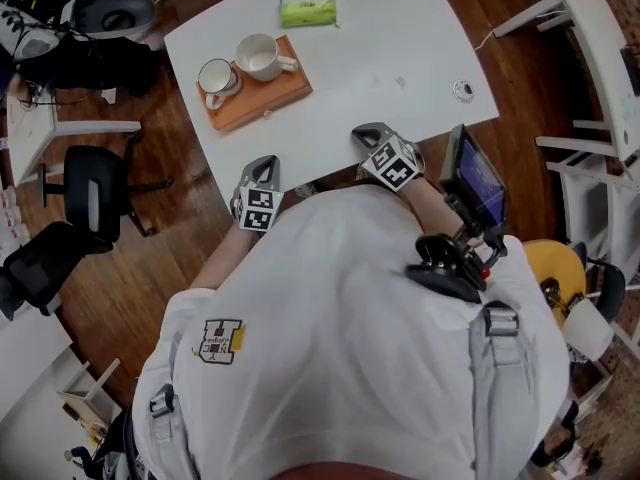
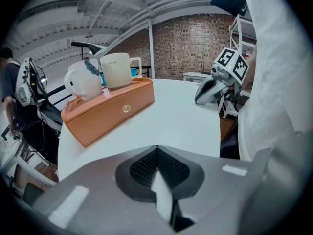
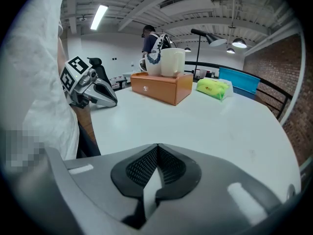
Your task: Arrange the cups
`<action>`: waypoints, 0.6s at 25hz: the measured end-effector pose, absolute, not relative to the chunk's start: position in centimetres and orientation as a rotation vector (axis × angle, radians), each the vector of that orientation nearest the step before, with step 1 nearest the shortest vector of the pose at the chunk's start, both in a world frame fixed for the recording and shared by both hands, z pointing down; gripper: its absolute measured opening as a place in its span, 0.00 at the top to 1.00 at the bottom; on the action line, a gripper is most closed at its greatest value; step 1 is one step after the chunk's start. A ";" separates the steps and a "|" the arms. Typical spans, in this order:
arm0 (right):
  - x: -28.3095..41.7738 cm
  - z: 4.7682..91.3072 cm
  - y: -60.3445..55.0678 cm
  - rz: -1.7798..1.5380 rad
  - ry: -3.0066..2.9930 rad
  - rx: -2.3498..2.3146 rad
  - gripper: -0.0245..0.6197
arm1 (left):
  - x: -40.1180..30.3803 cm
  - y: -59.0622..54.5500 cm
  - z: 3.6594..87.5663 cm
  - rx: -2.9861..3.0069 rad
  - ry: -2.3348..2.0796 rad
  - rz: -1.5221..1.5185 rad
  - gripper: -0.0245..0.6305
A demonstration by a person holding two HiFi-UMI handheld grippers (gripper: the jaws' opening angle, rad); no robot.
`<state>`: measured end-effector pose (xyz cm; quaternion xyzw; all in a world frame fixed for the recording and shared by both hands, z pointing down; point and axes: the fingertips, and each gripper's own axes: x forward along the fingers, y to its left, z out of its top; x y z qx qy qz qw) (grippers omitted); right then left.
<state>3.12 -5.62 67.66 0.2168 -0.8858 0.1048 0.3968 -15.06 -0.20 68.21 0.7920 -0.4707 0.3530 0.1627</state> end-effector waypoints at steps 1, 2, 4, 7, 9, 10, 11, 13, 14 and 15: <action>3.1 67.7 -5.6 0.268 -2.244 0.548 0.96 | -15.1 -0.2 68.2 2.256 -1.343 1.009 0.96; 3.1 67.7 -5.6 0.270 -2.244 0.547 0.96 | -15.1 -0.1 68.1 2.253 -1.343 1.013 0.96; 3.1 67.7 -5.6 0.271 -2.246 0.546 0.96 | -15.1 -0.1 68.2 2.250 -1.344 1.017 0.96; 3.1 67.7 -5.5 0.275 -2.245 0.548 0.96 | -15.1 0.0 68.1 2.252 -1.347 1.019 0.96; 3.1 67.7 -5.5 0.275 -2.245 0.548 0.96 | -15.2 0.0 68.3 2.250 -1.346 1.020 0.96; 3.0 67.7 -5.6 0.274 -2.244 0.546 0.96 | -15.2 0.0 68.3 2.249 -1.345 1.020 0.96; 3.0 67.7 -5.6 0.273 -2.244 0.546 0.96 | -15.3 0.0 68.3 2.250 -1.344 1.019 0.96; 2.9 67.7 -5.7 0.275 -2.244 0.545 0.96 | -15.2 -0.3 68.2 2.261 -1.348 1.010 0.96; 2.9 67.7 -5.7 0.276 -2.245 0.545 0.96 | -15.2 -0.3 68.1 2.266 -1.349 1.007 0.96; 2.9 67.7 -5.7 0.278 -2.245 0.544 0.96 | -15.2 -0.3 68.1 2.261 -1.346 1.008 0.96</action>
